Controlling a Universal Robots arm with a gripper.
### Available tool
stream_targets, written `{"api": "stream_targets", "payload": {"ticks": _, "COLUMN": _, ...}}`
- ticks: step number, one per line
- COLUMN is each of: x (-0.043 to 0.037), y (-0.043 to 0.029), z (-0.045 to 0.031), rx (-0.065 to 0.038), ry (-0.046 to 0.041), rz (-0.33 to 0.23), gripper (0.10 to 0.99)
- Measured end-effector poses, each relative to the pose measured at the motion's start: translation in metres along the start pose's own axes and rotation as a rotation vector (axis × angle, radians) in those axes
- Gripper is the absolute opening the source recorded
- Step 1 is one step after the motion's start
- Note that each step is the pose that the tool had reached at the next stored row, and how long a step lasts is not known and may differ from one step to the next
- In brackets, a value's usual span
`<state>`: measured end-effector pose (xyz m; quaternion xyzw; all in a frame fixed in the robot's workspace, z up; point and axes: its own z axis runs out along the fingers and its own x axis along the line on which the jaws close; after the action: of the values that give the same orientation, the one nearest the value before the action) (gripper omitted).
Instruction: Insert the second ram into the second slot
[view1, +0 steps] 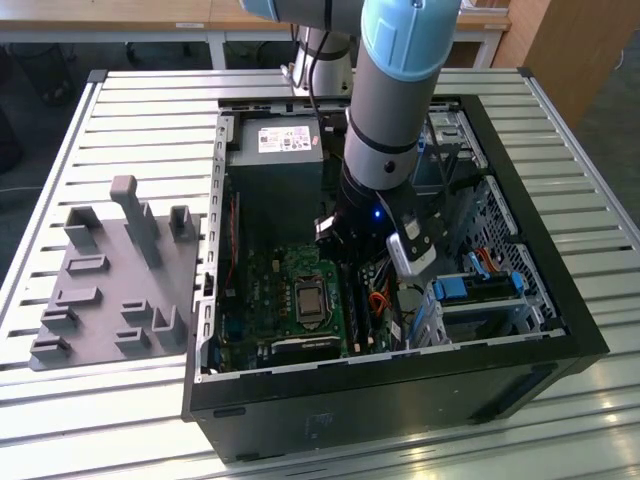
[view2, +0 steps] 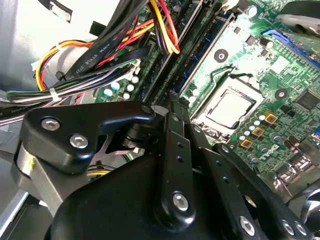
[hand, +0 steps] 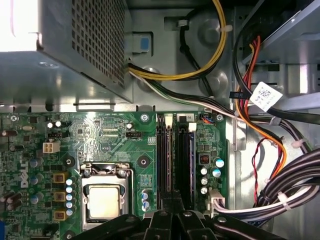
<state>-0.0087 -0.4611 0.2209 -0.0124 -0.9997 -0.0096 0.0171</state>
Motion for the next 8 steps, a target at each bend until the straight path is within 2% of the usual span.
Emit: {"api": "stream_targets", "payload": {"ticks": 8, "x": -0.0002, "y": -0.0001, "z": 0.0069, "rx": 0.000, "ry": 0.0002, "rz": 0.000, "gripper": 0.106}}
